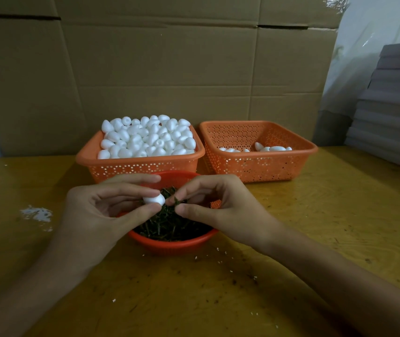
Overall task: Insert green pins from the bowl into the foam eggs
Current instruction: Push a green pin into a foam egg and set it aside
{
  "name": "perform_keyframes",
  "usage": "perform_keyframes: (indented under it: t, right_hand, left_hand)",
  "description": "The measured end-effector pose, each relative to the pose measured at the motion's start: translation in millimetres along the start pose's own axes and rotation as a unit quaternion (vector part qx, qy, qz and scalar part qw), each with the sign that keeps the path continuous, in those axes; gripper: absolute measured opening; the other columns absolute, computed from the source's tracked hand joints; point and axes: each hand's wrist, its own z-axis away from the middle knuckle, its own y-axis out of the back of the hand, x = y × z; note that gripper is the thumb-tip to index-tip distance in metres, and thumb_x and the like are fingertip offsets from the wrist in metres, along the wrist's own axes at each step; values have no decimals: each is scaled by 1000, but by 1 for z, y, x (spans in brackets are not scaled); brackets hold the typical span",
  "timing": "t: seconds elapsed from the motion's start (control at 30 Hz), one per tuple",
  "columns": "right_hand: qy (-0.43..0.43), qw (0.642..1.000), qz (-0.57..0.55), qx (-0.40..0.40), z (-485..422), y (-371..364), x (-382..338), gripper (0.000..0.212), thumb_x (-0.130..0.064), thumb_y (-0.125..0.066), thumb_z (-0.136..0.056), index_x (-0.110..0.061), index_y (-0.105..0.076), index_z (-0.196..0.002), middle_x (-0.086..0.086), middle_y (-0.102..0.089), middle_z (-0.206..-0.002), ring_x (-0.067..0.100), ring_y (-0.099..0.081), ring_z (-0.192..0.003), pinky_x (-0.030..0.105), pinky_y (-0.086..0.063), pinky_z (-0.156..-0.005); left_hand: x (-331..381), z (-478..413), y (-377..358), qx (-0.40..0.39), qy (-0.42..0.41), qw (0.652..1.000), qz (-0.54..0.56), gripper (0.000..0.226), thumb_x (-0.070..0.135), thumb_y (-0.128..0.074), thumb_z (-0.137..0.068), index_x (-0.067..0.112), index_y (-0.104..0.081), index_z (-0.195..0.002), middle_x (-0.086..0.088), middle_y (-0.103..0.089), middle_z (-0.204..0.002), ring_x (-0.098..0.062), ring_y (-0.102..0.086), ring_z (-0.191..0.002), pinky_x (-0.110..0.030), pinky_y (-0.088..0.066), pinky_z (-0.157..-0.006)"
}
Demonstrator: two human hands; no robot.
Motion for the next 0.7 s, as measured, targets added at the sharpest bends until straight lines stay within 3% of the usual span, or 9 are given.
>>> perform_keyframes:
  t: [0.17,0.33,0.57,0.7]
  right_hand:
    - [4,1000,-8,-6,0,1,-1,16,-1,-76,-90,3,-75,-106,9,-79,-109,15,-74,-100,30,-58,-94]
    - [10,1000,-15,-13,0,3,0,16,1,-75,-90,3,-74,-106,11,-78,-110,17,-75,-102,25,-57,-93]
    - [12,999,-24,-18,0,4,0,16,0,-75,-90,1,-74,-106,9,-78,-110,20,-74,-104,27,-57,-93]
    - [8,1000,-18,-8,0,3,1,15,1,-74,-91,3,-73,-106,10,-78,-108,12,-73,-98,28,-58,-91]
  left_hand:
    - [5,-1,-1,5,26,999,43,36,14,-86,-67,23,-79,-102,-5,-80,-110,-23,-78,-101,-25,-62,-83]
    - [8,-1,-1,-3,25,998,50,52,13,-87,-65,13,-69,-114,-7,-80,-107,-24,-79,-100,-25,-62,-84]
    - [6,-1,0,-9,13,998,57,52,8,-86,-65,8,-67,-113,-8,-80,-108,-26,-78,-103,-27,-63,-85]
    - [4,-2,1,-11,5,998,70,49,4,-85,-67,11,-69,-113,-11,-79,-109,-28,-77,-105,-29,-62,-87]
